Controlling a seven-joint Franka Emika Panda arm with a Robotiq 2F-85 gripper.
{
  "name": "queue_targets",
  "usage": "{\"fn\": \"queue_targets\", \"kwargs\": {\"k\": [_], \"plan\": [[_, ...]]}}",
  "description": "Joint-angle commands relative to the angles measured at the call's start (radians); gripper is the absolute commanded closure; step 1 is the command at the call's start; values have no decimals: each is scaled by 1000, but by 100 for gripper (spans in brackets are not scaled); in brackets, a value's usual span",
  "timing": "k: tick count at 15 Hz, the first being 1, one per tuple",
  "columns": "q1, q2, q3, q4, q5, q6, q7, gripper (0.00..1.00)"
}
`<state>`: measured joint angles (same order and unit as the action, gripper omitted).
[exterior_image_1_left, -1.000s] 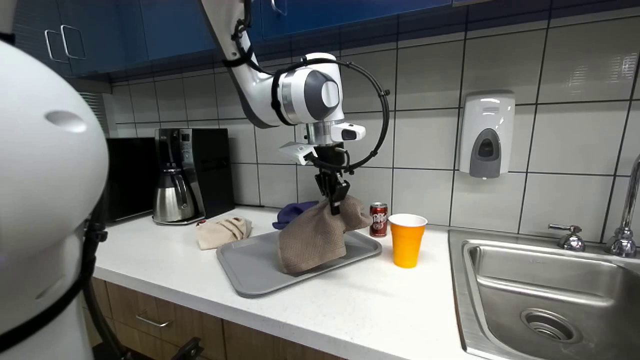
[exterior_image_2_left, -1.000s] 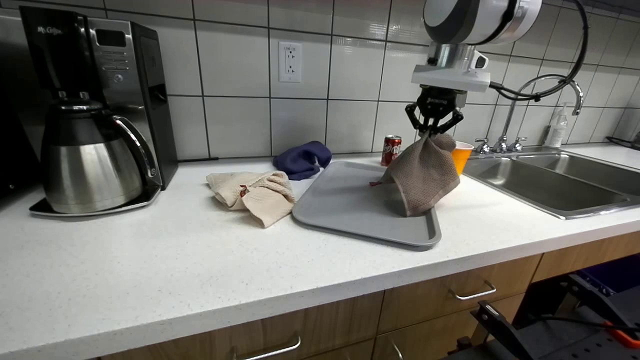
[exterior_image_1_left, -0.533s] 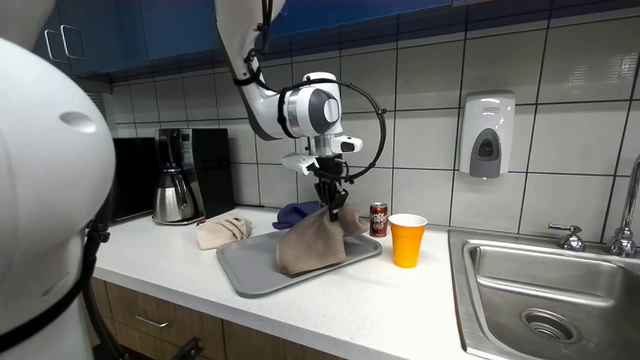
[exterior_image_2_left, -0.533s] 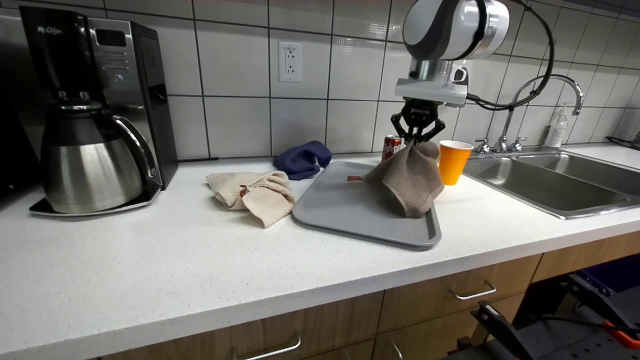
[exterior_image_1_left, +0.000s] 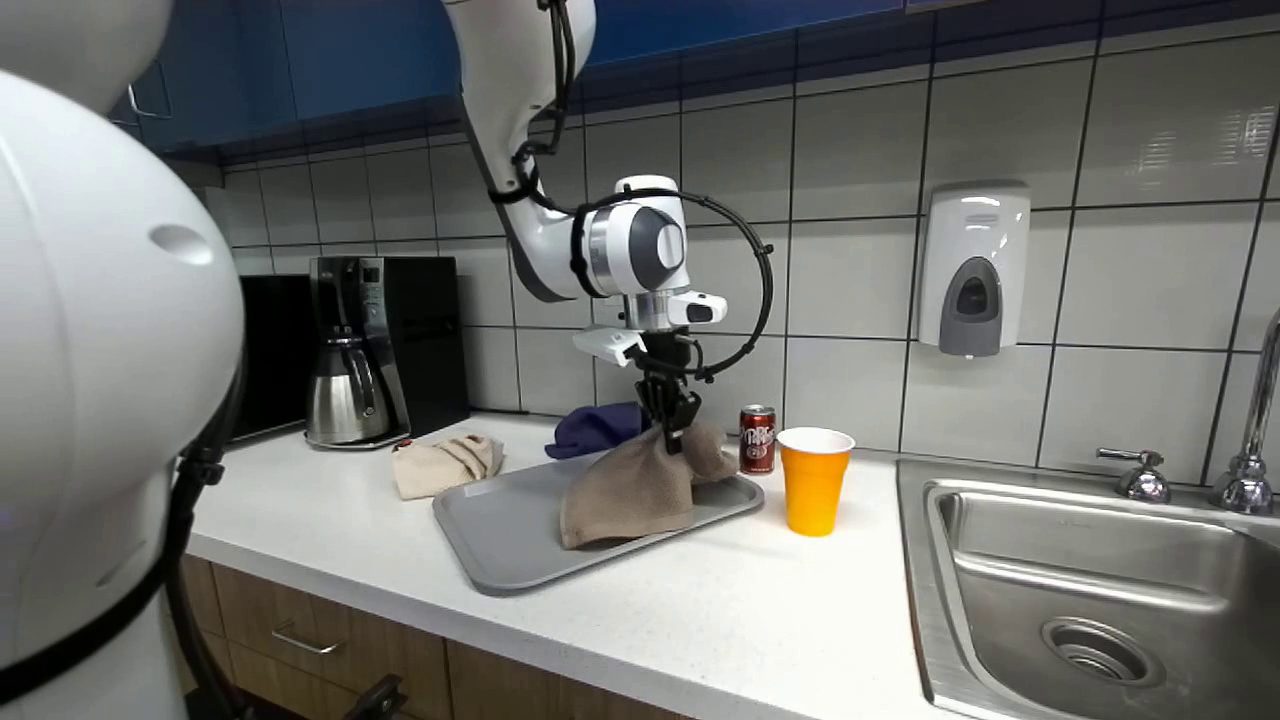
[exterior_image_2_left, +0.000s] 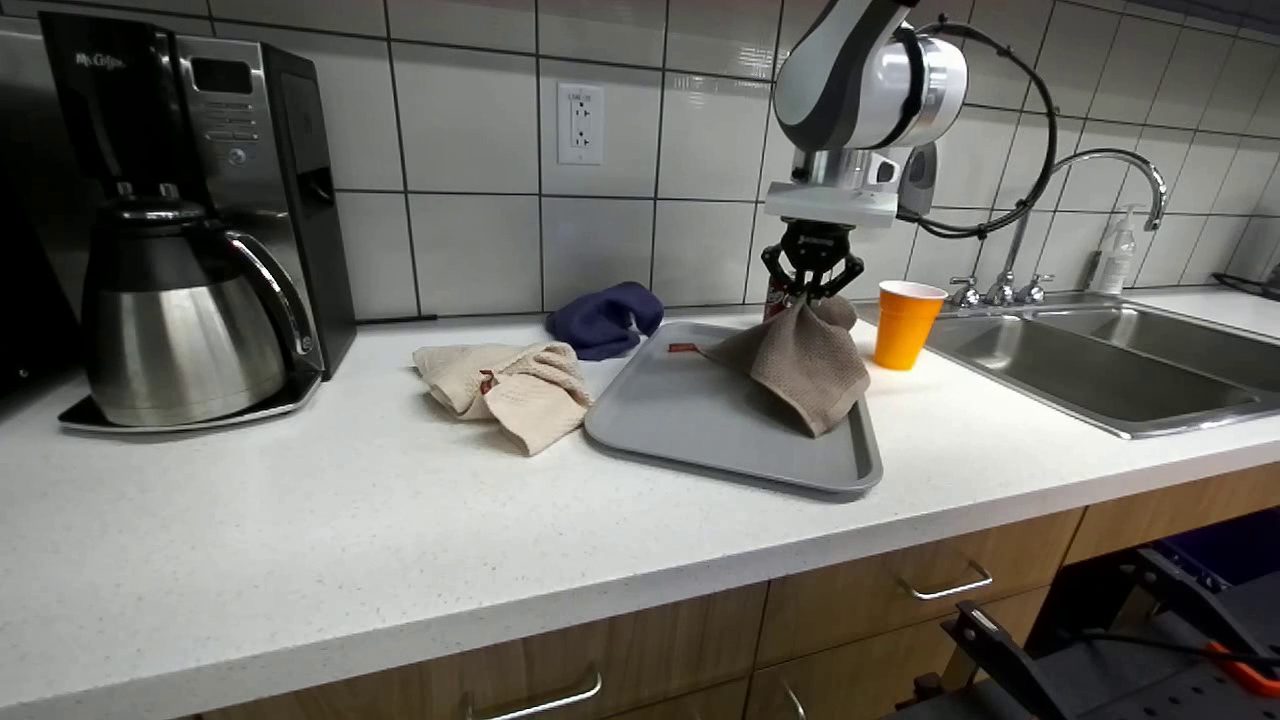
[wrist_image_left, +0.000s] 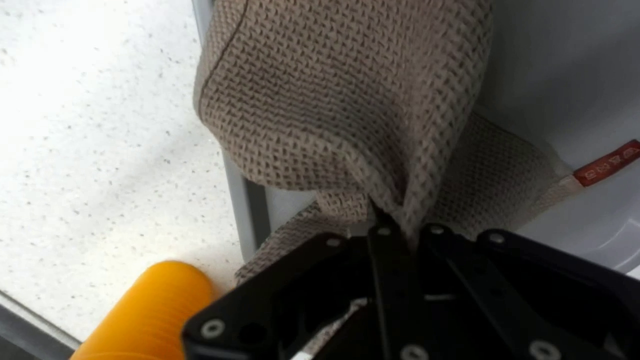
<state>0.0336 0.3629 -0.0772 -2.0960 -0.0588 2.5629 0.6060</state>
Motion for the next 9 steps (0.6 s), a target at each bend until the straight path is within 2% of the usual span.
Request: {"fn": "queue_targets", "kwargs": {"k": [1,7,8,9], "plan": [[30,61,-25,93,14,-59,15,99],[47,123,-36,150,17,-83,18,99],[48,125,-37,151,18,-85,16,90],[49,127,-38,153,19,-91,12,68]]}}
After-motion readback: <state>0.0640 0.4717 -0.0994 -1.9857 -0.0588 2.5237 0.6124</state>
